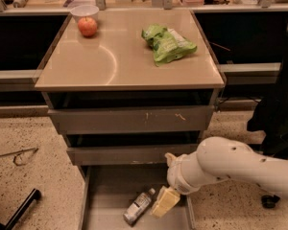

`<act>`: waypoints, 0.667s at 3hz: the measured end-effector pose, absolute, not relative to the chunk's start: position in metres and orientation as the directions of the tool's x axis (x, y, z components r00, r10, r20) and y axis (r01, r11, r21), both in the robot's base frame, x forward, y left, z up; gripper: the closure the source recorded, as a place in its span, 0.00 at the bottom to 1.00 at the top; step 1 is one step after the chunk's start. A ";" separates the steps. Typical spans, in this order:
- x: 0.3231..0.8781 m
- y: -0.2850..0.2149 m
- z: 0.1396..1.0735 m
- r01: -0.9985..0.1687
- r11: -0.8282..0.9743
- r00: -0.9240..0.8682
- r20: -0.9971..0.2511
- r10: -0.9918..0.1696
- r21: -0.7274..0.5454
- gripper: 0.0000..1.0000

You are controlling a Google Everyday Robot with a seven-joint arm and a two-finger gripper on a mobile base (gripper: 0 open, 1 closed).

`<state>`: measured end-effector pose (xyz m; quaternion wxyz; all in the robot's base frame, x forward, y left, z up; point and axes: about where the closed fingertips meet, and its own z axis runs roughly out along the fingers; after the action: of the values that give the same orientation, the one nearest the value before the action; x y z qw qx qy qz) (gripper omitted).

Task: Pick blue plastic bottle from bottom drawer and place on counter

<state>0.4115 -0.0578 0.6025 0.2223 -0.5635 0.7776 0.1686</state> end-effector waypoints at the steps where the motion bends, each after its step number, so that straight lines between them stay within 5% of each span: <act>1: 0.415 -0.052 0.537 -0.954 0.299 -0.273 -0.533 -0.800 0.041 0.00; 2: 0.407 -0.051 0.473 -0.943 0.313 -0.323 -0.552 -0.769 0.115 0.00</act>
Offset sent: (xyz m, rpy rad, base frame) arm -0.0015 -0.0037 -0.1845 0.0915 0.1136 -0.0432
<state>0.4066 -0.0511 0.4730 0.2029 -0.5452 0.7846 0.2144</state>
